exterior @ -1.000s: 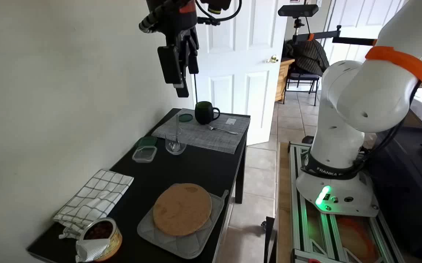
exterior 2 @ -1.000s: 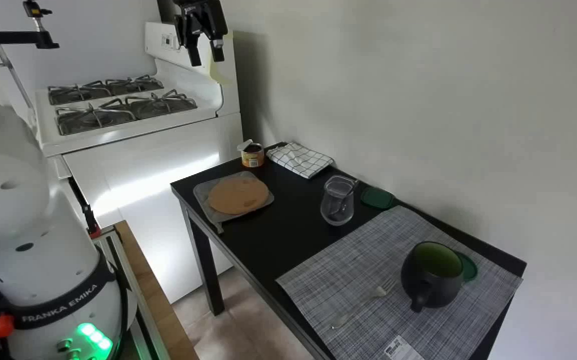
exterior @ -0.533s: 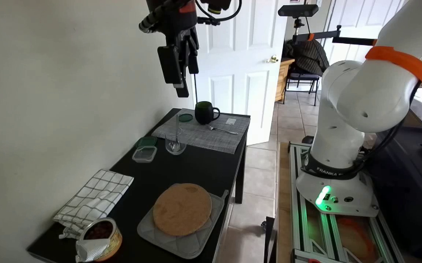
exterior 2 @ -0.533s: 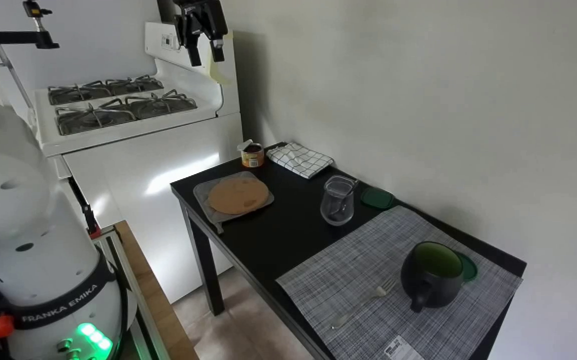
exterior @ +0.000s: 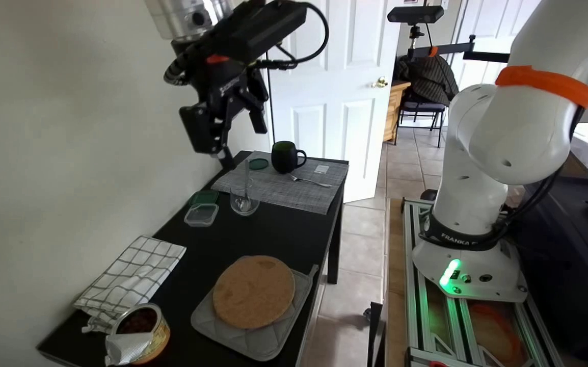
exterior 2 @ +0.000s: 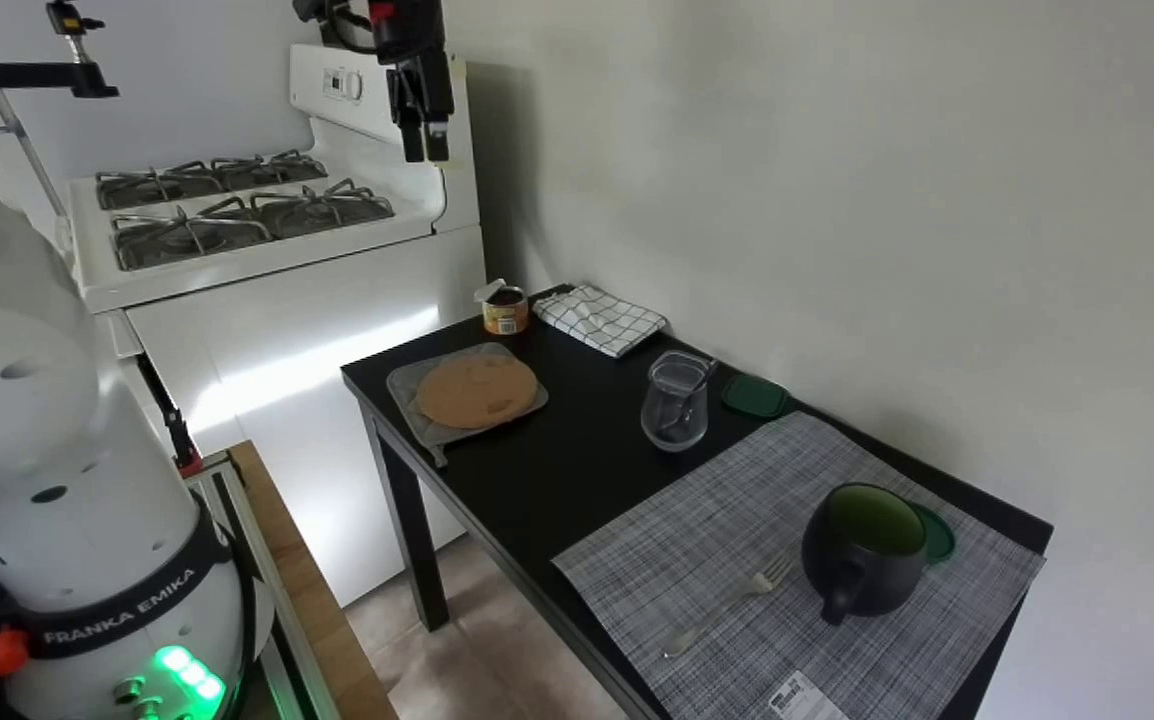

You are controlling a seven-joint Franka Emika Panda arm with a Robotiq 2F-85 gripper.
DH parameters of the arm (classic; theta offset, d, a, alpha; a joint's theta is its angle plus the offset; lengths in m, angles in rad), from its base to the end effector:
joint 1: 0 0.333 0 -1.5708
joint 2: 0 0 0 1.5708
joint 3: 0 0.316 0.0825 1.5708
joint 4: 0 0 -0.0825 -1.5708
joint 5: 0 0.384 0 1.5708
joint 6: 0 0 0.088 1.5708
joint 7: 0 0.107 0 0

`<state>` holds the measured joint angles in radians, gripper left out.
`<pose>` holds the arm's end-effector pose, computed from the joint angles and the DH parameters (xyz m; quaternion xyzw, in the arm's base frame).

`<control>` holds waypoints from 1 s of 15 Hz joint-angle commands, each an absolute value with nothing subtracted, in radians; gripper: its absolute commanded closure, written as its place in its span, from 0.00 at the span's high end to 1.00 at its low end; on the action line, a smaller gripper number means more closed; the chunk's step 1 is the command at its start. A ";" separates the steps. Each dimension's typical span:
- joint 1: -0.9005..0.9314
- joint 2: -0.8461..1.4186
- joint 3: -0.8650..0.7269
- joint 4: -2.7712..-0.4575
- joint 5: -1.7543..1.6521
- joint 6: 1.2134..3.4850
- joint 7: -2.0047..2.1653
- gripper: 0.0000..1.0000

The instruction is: Move the plastic container to the right

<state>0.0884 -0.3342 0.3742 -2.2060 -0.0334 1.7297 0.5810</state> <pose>0.3913 0.2042 0.4949 0.9913 -0.0691 -0.0341 0.1064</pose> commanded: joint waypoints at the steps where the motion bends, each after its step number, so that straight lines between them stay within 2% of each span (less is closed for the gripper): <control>1: 0.103 -0.077 0.368 -2.085 0.021 1.778 0.740 1.00; 7: 0.115 0.124 0.236 -1.968 0.159 1.804 0.360 1.00; 8: 0.143 0.079 0.236 -2.022 0.108 1.830 0.457 1.00; 15: 0.160 0.093 0.217 -2.009 0.113 1.830 0.444 1.00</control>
<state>0.1328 0.0936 0.2443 -2.0110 0.1107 1.8329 0.4455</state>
